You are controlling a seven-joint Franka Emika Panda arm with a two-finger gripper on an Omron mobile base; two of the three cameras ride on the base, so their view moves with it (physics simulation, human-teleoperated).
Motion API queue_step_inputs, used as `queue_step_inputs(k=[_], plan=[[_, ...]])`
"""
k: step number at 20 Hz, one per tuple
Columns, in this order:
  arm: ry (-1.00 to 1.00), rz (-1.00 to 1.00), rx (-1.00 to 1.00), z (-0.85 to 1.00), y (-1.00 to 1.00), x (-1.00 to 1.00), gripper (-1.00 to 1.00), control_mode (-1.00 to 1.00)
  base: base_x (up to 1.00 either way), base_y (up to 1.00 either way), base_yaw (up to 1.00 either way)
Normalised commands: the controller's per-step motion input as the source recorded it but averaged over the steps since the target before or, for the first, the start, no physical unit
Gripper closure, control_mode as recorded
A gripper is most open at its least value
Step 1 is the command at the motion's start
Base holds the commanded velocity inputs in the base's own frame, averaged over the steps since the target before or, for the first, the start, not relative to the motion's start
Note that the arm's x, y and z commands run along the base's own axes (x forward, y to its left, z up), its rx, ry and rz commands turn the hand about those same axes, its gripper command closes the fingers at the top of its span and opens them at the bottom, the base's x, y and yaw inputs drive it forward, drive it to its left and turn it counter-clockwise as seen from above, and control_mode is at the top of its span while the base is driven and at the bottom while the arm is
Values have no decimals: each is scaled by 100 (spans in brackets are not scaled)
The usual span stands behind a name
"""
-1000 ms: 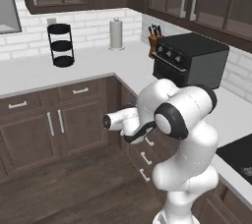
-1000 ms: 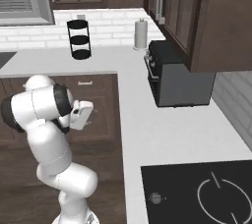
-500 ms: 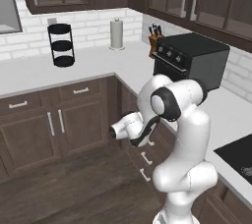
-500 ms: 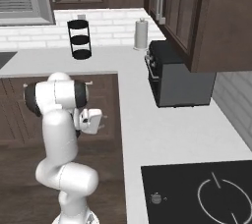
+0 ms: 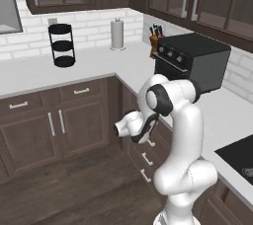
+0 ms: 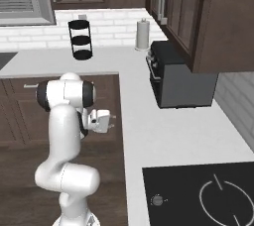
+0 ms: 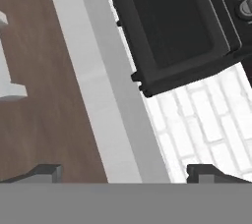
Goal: Take a straw from the drawer in front and place it inside the glass cup on the dining counter.
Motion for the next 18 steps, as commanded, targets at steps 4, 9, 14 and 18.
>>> queue_step_inputs(k=[4,9,14,18], plan=[[0,-5,-2,-23,-18,36,-100,-100,0,0,0],[0,-3,-2,-42,-20,37,-100,-100,0,0,0],[0,-2,-2,-45,-13,32,-100,-100,0,0,0],[0,-2,-2,-42,-13,31,-100,-100,0,0,0]])
